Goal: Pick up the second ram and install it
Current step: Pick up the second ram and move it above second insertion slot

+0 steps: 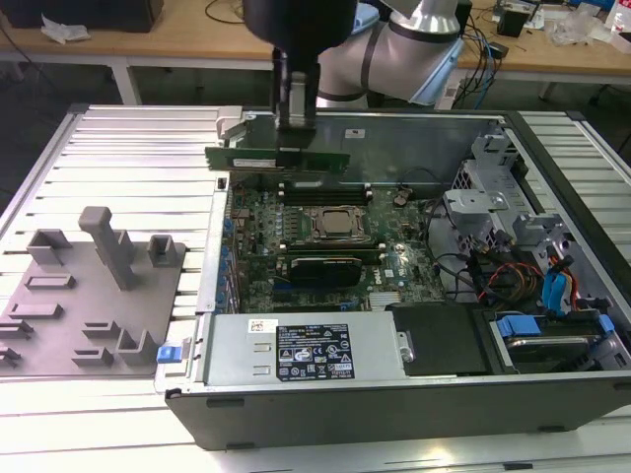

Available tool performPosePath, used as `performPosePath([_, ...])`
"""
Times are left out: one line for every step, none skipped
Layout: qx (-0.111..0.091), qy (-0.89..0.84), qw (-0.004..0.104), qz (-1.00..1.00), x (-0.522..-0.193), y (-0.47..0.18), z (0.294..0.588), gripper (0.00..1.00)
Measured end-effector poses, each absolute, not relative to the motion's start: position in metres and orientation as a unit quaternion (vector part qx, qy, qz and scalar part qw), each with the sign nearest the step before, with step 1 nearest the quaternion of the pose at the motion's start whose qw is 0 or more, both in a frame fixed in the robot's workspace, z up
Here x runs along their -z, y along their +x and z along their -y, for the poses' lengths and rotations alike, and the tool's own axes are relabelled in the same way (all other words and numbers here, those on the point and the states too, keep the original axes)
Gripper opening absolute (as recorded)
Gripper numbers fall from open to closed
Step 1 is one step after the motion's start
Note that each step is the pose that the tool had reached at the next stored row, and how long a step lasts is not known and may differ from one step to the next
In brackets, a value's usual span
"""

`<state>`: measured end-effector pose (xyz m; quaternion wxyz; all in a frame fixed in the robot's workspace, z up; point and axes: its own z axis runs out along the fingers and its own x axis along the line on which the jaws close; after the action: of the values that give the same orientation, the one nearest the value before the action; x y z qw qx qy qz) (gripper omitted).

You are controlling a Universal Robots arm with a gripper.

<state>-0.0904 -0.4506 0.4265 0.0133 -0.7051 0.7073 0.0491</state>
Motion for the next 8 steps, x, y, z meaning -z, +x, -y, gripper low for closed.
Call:
performPosePath([-0.049, -0.705, 0.013, -0.707, -0.426, -0.086, 0.449, 0.13])
performPosePath([-0.049, -0.705, 0.013, -0.707, -0.425, -0.082, 0.448, 0.13])
performPosePath([-0.049, -0.705, 0.013, -0.707, -0.425, -0.078, 0.447, 0.13])
performPosePath([-0.049, -0.705, 0.013, -0.707, -0.424, -0.074, 0.447, 0.13])
performPosePath([-0.049, -0.705, 0.013, -0.707, -0.423, -0.070, 0.446, 0.13])
performPosePath([-0.049, -0.705, 0.013, -0.707, -0.422, -0.067, 0.446, 0.13])
performPosePath([-0.049, -0.705, 0.013, -0.707, -0.422, -0.065, 0.445, 0.13])
performPosePath([-0.049, -0.705, 0.013, -0.707, -0.421, -0.059, 0.445, 0.13])
